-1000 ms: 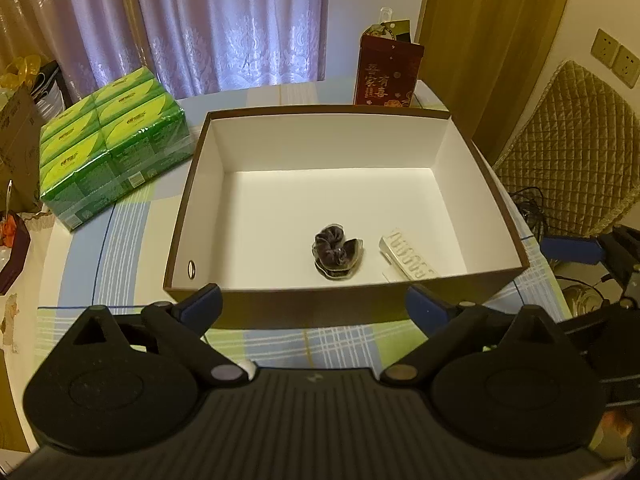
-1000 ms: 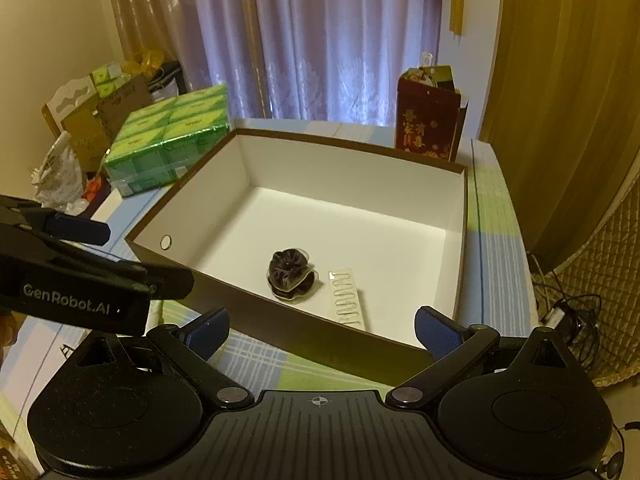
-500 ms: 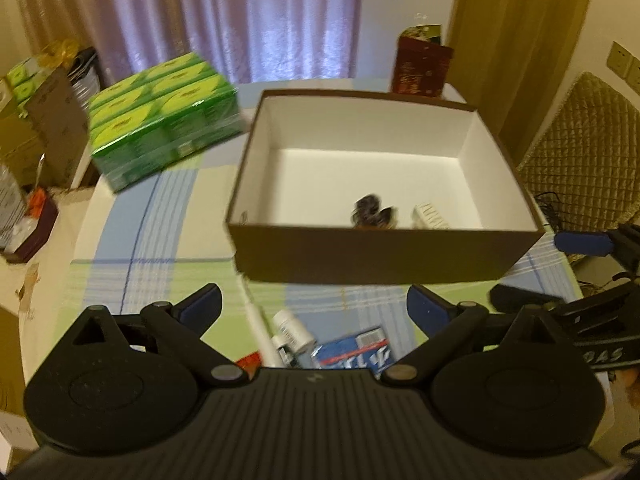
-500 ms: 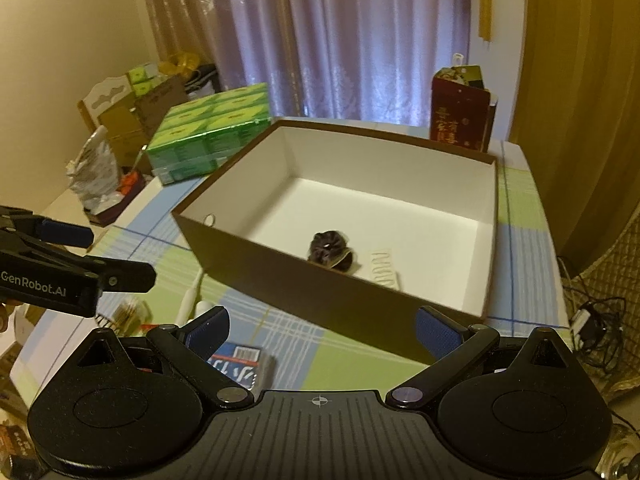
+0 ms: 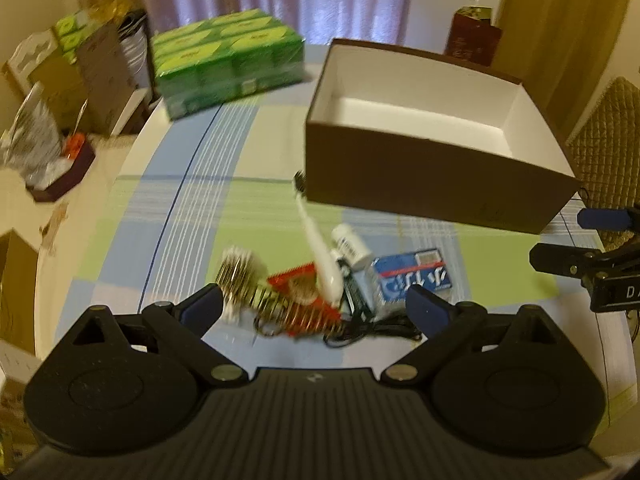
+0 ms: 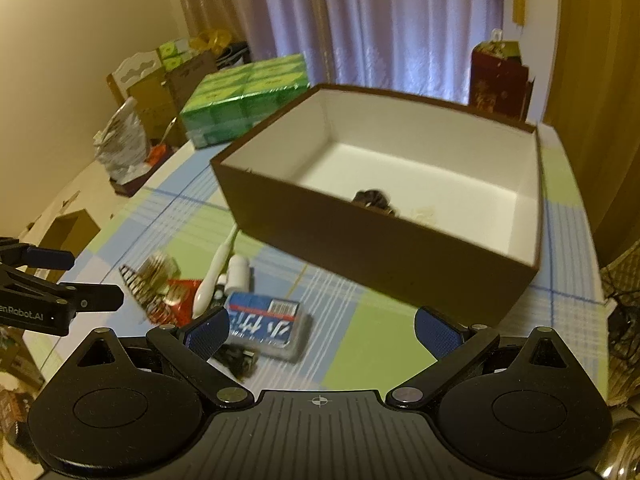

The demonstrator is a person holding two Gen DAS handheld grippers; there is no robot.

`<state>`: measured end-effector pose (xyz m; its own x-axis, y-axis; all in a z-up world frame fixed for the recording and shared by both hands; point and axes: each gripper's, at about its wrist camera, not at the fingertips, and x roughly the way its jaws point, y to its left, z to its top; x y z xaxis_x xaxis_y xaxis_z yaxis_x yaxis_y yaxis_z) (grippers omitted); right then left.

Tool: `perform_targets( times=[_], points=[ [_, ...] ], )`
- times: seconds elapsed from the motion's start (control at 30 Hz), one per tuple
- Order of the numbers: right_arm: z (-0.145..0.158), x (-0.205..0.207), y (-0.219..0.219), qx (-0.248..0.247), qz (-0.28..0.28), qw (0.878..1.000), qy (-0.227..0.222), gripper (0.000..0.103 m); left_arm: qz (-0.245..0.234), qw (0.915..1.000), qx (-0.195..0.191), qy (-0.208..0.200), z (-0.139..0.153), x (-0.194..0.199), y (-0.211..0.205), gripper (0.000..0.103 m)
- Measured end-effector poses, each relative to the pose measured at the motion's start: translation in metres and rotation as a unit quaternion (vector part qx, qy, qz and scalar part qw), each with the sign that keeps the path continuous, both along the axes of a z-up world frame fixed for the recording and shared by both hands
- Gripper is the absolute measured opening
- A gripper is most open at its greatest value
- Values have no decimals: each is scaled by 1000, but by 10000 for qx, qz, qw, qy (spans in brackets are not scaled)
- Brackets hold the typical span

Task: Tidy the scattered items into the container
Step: 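Withdraw both tools from the box back toward the remaining items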

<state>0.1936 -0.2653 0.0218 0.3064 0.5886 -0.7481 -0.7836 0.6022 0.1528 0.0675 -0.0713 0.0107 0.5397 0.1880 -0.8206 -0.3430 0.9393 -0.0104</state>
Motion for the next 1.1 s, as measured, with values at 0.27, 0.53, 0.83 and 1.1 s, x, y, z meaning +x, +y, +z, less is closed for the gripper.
perform_targets(
  times=[0.27,0.53,0.83,1.1],
  points=[
    [-17,-10,7,-75,227,9996,172,103,210,9998,21,-59,-4,-24,-2,92],
    [-34,-13,14,-251,311,9986,333,103,70,9999,89,-73,-14,-36,-2,90],
    [-46,-6,16,-491,-13,9975,499,103,-932,9946,448,106,-33,-28,9,84],
    [-55,-3,18,-667,-413,9949,632,103,-1816,9799,765,316,-49,-11,30,83]
  ],
)
